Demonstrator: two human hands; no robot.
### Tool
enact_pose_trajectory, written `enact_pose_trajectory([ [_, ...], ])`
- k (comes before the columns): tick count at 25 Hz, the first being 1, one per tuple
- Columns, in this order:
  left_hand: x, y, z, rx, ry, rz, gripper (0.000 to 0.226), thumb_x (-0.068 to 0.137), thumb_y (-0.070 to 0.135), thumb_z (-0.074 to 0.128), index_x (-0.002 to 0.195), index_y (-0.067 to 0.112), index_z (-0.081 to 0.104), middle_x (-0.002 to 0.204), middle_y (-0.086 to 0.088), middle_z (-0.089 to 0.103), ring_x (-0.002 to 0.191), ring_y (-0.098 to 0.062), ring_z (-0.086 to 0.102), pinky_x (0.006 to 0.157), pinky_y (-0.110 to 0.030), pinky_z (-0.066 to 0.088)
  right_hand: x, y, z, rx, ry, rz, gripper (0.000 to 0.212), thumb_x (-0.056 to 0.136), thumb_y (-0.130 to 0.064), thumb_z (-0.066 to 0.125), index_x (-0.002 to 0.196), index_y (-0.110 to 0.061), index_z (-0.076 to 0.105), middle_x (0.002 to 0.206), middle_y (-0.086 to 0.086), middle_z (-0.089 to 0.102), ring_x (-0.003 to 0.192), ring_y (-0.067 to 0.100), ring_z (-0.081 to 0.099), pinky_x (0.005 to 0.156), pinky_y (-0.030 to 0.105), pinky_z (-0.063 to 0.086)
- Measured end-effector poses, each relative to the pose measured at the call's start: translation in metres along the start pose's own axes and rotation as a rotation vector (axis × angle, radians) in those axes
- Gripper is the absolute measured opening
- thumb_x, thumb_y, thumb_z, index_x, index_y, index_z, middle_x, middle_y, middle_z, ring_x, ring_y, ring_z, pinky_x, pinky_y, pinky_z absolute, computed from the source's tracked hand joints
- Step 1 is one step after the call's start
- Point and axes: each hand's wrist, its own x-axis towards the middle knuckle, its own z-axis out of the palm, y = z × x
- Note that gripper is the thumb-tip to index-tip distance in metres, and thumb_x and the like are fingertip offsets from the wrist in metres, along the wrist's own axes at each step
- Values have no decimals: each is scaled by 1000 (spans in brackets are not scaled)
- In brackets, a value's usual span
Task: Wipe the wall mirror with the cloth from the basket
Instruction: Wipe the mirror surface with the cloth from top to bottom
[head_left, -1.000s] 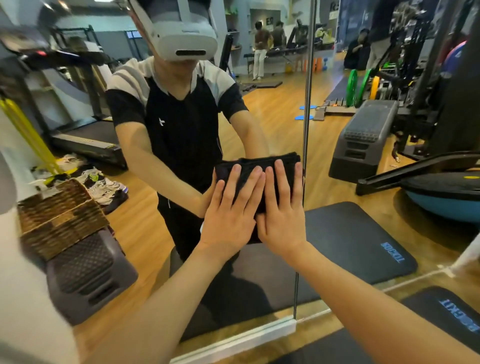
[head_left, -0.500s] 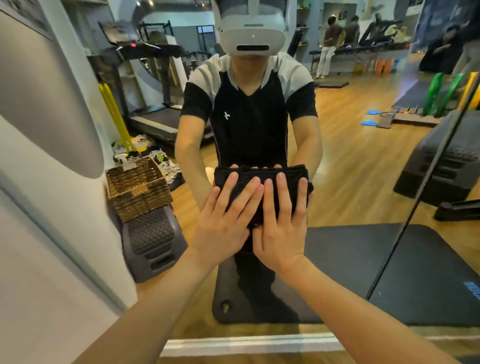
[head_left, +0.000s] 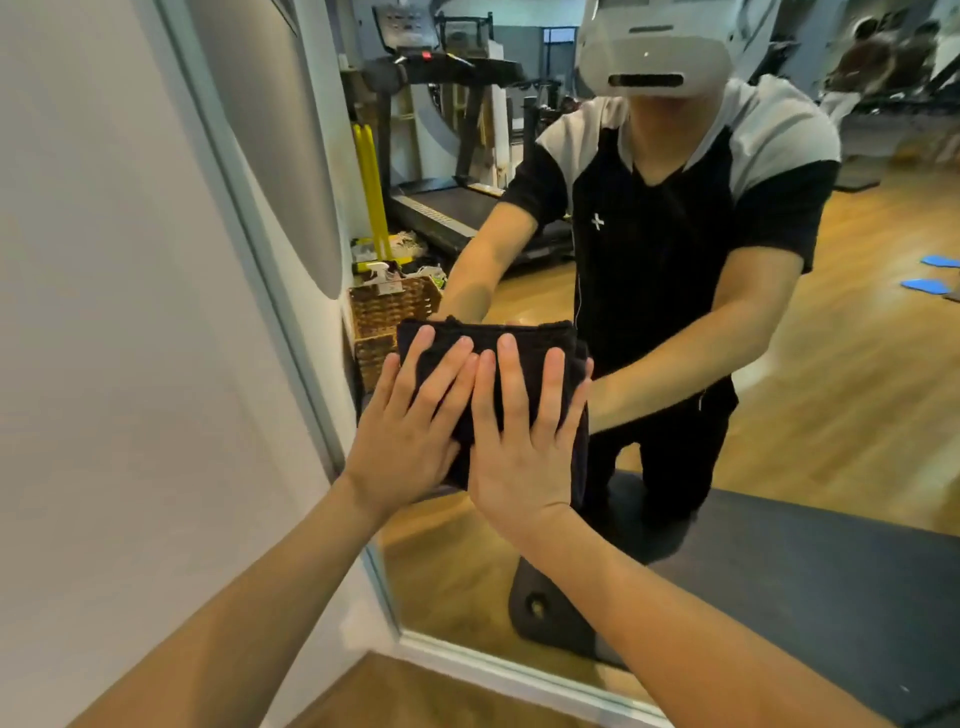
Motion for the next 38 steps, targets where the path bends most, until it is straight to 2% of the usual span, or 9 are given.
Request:
enact_pose_trajectory([
  [4, -41, -72, 3, 90, -54, -33, 86, 99, 28, 61, 164, 9, 8, 172, -11, 0, 156, -45, 8, 125, -61, 16, 16, -65, 33, -30, -42, -87, 80, 98, -29, 51, 164, -7, 11, 168, 16, 11, 153, 45, -2, 122, 68, -7],
  [9, -71, -115, 8, 127, -29, -73, 82, 102, 32, 54, 163, 5, 5, 172, -10, -6, 157, -43, 2, 125, -62, 12, 22, -106, 53, 32, -133, -167, 77, 100, -33, 44, 165, -8, 11, 170, 17, 9, 154, 44, -5, 124, 65, -7],
  [13, -84, -103, 22, 122, -50, -123, 70, 103, 32, 54, 157, -3, 27, 171, -15, -5, 155, -48, 5, 125, -64, 13, 6, -90, 56, 10, -143, -281, 77, 98, -36, 38, 165, -10, 10, 170, 16, 6, 154, 41, -8, 125, 62, -8],
  [18, -128, -57, 34, -42, -171, -173, 78, 101, 43, 36, 157, -8, 21, 166, -29, 8, 152, -56, 5, 126, -62, 7, -50, -76, 78, -40, -140, -339, 72, 105, -37, 43, 165, -13, 12, 171, 9, 10, 155, 36, -4, 127, 60, -4],
  [22, -154, -1, 50, -128, -272, -168, 107, 86, 59, 65, 152, -15, 26, 161, -37, 13, 147, -66, 5, 122, -71, 12, -108, -45, 82, -40, -143, -346, 59, 110, -26, 39, 164, -16, 20, 170, 3, 20, 156, 34, 3, 127, 57, 11],
  [24, -156, 35, 59, -155, -288, -191, 113, 84, 63, 68, 154, -13, 23, 162, -36, 11, 146, -68, 5, 119, -73, 15, -128, -25, 71, -3, -138, -319, 55, 111, -22, 37, 164, -16, 24, 169, 3, 24, 157, 34, 5, 126, 55, 17],
  [29, -128, 138, 70, -195, -244, -179, 110, 86, 62, 70, 155, -12, 25, 165, -31, 6, 147, -65, 4, 122, -70, 8, -168, 60, 17, -82, -281, -276, 68, 105, -21, 45, 165, -13, 13, 173, 7, 6, 159, 35, -3, 127, 55, 13],
  [32, -87, 193, 68, -216, -198, -127, 110, 91, 59, 66, 160, -6, 8, 166, -29, 1, 147, -65, 5, 122, -71, 7, -170, 119, -24, -100, -282, -248, 72, 101, -19, 45, 165, -13, 12, 173, 7, -3, 159, 34, -6, 128, 55, 11],
  [38, 32, 239, 26, -243, -37, -69, 93, 100, 49, 55, 161, -2, 6, 168, -26, -8, 151, -59, 3, 122, -71, 5, -107, 196, -103, -176, -194, -216, 64, 104, -15, 41, 163, -8, 18, 171, 13, 9, 158, 38, 0, 126, 59, 19],
])
